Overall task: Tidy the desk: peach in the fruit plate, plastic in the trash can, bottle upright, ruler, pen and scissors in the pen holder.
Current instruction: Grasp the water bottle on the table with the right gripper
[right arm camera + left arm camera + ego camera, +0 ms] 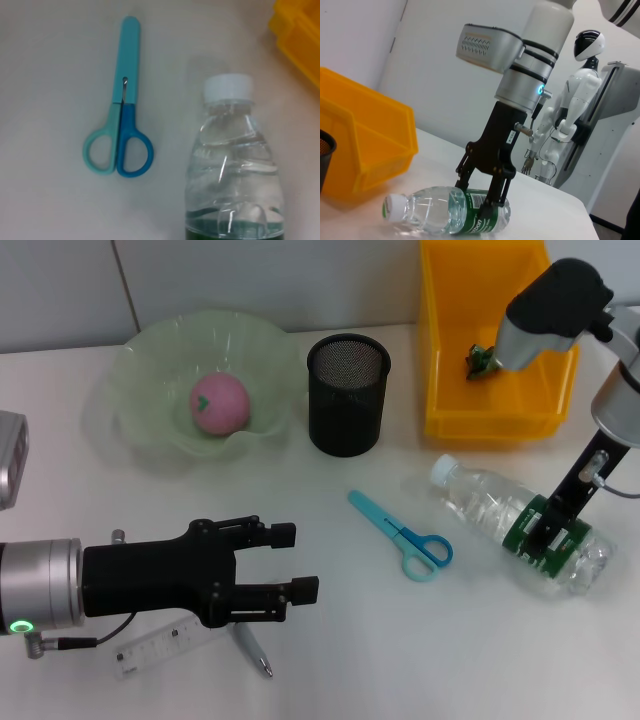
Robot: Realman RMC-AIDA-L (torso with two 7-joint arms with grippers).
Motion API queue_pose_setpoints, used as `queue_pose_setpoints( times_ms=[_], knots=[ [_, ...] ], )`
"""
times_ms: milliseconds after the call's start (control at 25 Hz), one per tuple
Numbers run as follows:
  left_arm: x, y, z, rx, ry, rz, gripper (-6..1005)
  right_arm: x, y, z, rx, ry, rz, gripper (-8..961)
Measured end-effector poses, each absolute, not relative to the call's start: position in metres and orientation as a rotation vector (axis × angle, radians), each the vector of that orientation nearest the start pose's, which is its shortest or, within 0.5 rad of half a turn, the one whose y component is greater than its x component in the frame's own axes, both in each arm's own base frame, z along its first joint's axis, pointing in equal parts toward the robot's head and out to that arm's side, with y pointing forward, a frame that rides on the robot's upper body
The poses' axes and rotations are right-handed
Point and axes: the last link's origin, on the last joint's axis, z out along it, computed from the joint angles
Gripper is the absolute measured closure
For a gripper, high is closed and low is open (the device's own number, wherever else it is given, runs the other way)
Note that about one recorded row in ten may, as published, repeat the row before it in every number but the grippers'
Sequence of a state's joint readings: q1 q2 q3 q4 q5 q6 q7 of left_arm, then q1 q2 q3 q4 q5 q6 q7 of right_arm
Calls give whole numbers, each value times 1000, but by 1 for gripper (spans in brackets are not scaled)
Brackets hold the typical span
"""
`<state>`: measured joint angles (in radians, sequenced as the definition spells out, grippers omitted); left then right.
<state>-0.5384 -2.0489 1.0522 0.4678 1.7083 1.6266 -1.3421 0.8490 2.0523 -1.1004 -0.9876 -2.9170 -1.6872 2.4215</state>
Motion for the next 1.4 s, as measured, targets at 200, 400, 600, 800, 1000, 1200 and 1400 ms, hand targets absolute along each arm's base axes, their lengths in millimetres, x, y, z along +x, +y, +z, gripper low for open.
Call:
queue_pose_setpoints(
  times_ms=[200,400,600,800,1000,1200,1400],
  knots=[
    [-236,297,-42,-2964,-655,-914,198,220,381,20,-2507,1065,-883,142],
    [-236,296,-42,-2967,-656,-915,198,224,380,16,-2508,1075,-886,142],
    [-236,295,-43,-2966,-659,-915,198,227,380,14,-2504,1079,-885,142],
    [-237,294,-43,-2969,-661,-913,198,228,381,13,-2500,1075,-879,143],
    [-238,294,-43,-2966,-665,-915,198,231,381,10,-2502,1076,-883,143],
    [-238,293,-43,-2966,-669,-915,198,232,381,7,-2509,1074,-890,144],
    [-238,293,-43,-2965,-672,-916,198,231,382,6,-2510,1066,-886,144]
  ],
)
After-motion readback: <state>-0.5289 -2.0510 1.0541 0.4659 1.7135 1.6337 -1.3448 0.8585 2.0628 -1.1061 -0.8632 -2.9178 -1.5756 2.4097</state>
